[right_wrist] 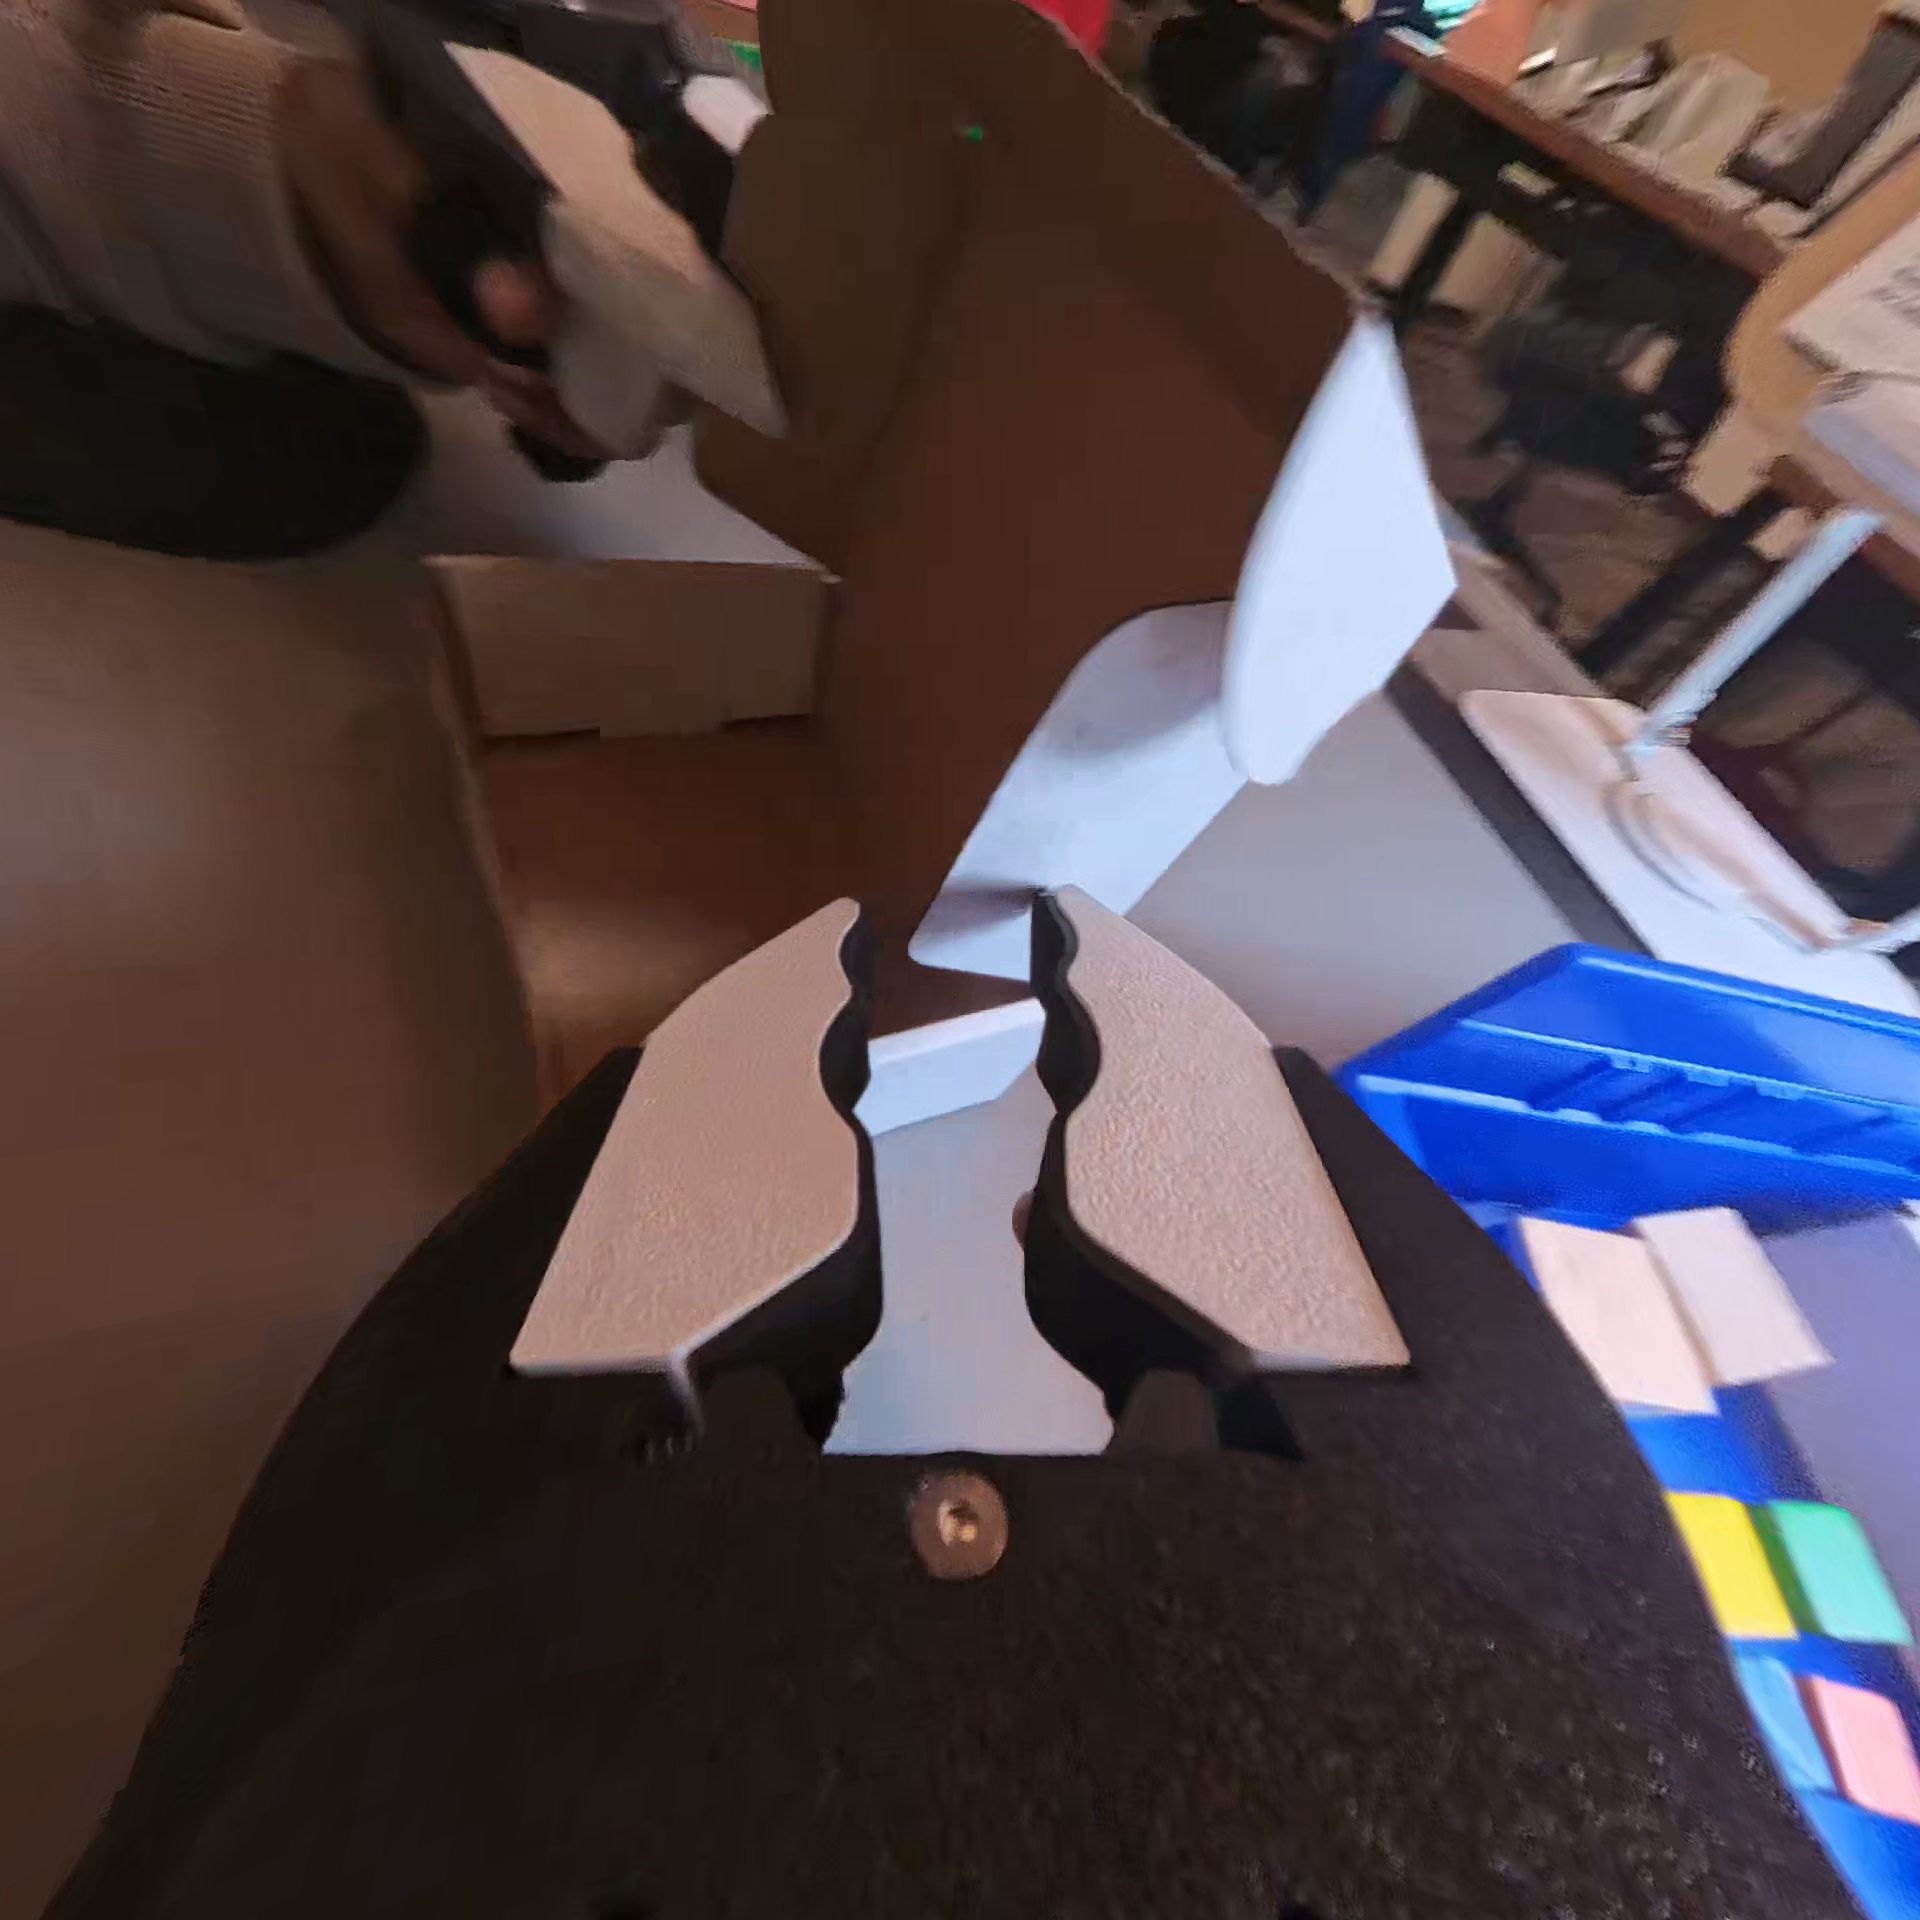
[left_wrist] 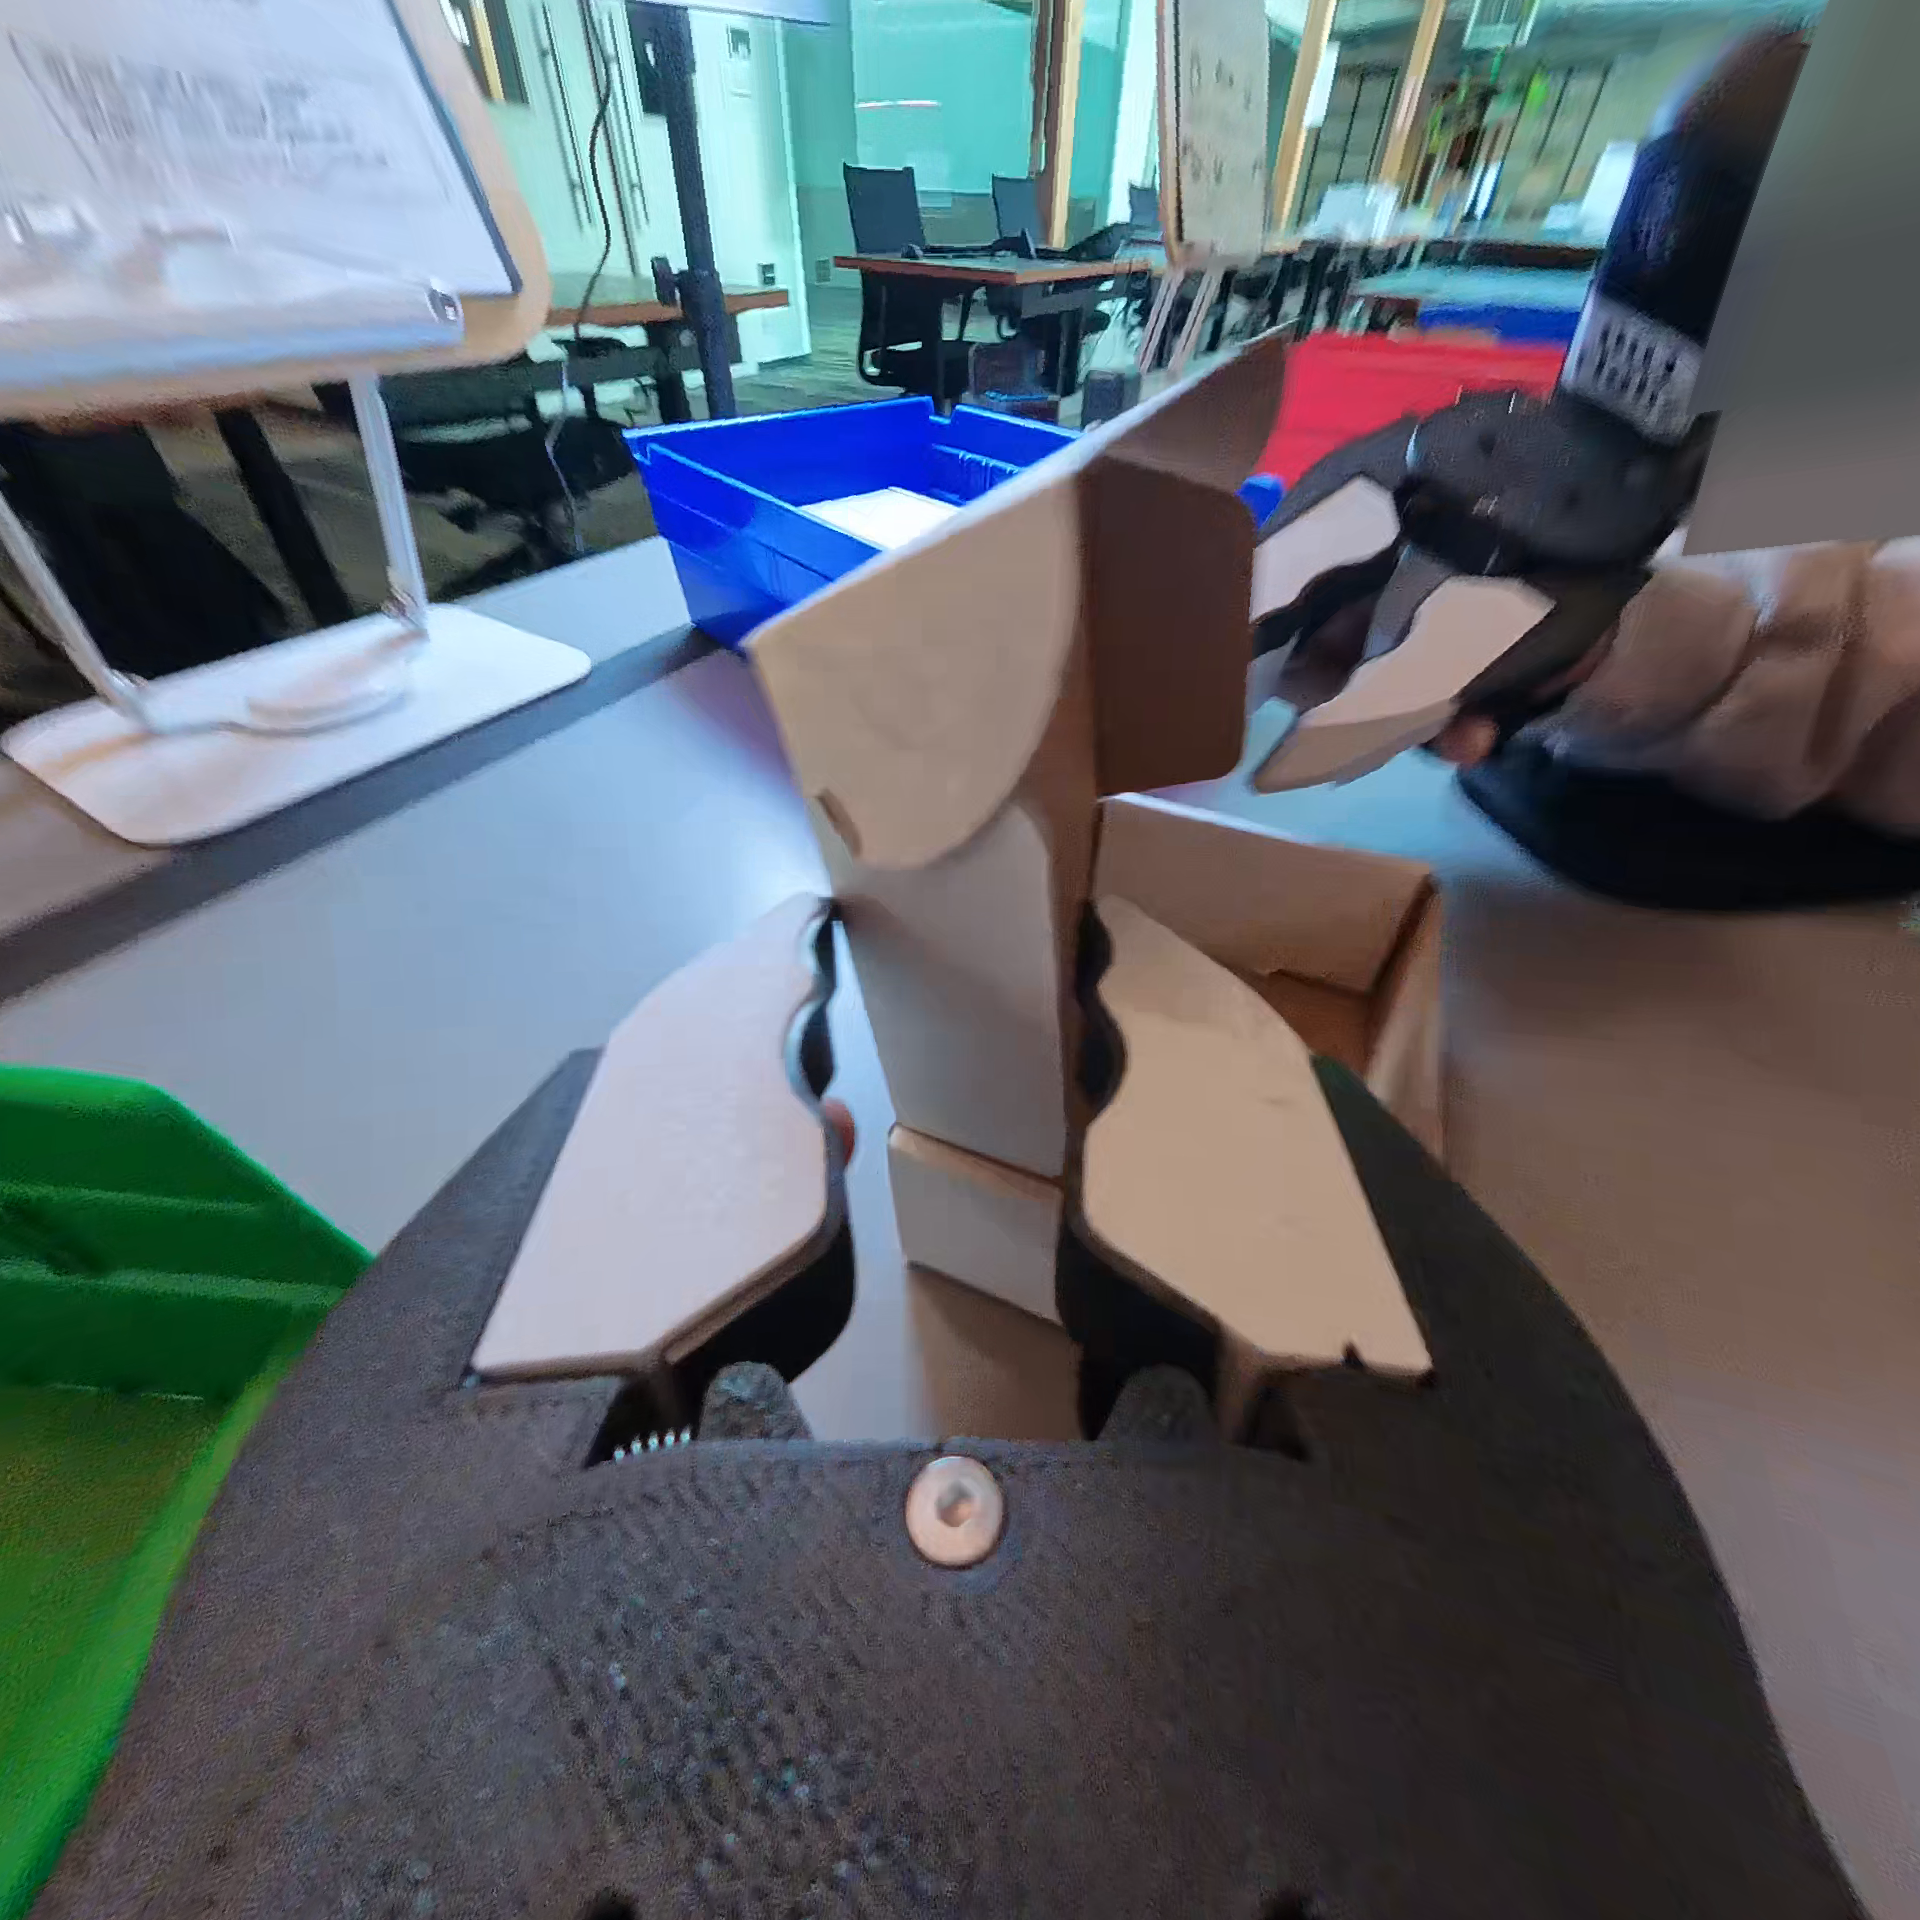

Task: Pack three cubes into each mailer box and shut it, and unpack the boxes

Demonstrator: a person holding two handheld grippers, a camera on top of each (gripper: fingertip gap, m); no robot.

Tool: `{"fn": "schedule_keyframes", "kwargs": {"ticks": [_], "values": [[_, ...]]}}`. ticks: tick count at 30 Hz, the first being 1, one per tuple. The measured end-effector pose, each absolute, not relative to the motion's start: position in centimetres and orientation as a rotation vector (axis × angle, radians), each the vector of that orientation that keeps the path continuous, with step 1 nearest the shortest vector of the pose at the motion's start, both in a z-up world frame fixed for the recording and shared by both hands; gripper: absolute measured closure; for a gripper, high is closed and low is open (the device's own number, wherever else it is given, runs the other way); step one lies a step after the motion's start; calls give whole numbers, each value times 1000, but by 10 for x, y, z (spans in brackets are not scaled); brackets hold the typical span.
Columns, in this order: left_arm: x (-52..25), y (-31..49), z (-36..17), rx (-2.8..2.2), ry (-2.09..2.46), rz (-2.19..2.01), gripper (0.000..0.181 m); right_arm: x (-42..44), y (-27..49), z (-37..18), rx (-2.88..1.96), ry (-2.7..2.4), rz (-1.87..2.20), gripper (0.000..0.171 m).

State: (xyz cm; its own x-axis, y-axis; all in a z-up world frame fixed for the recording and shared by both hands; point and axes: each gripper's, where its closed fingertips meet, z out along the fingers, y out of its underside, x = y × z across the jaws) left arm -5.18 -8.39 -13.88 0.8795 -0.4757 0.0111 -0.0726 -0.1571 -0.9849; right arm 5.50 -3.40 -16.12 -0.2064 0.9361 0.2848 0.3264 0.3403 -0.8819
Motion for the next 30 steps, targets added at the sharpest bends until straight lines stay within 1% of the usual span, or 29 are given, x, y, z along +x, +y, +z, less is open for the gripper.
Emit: {"fn": "schedule_keyframes", "kwargs": {"ticks": [1,2,4,7,10,12,14,17,18,21,24,28,30], "values": [[-50,-86,-140,-1692,480,-306,142,64,-43,-165,-1129,-1804,933,139],[-47,-90,-142,-1683,525,-287,143,76,-53,-167,-1139,-1900,1012,135],[-42,-96,-142,-1675,533,-336,144,91,-56,-160,-1206,-1956,1141,128],[-42,-99,-141,-1671,542,-348,145,93,-29,-152,-1217,-1864,1073,117],[-37,-107,-140,-1663,611,-392,142,88,-37,-146,-1189,-1852,1126,108],[-33,-113,-140,-1665,642,-442,133,83,-51,-141,-1132,-1868,1161,104],[-31,-117,-138,-1658,660,-483,125,78,-60,-138,-1103,-1879,1178,105],[-26,-133,-136,-1650,746,-582,122,75,-63,-131,-1071,-1842,1232,115],[-29,-137,-134,-1648,759,-597,121,75,-63,-129,-1069,-1829,1256,116],[-47,-140,-125,-1632,775,-611,121,75,-52,-125,-1089,-1838,1237,112],[-64,-135,-122,-1678,811,-649,120,75,-39,-130,-1118,-1954,1169,109],[-58,-128,-128,-1747,938,-641,111,63,-34,-133,-1144,-2035,1168,97],[-47,-124,-127,-1725,966,-676,110,54,-34,-134,-1140,-2042,1209,97]]}}
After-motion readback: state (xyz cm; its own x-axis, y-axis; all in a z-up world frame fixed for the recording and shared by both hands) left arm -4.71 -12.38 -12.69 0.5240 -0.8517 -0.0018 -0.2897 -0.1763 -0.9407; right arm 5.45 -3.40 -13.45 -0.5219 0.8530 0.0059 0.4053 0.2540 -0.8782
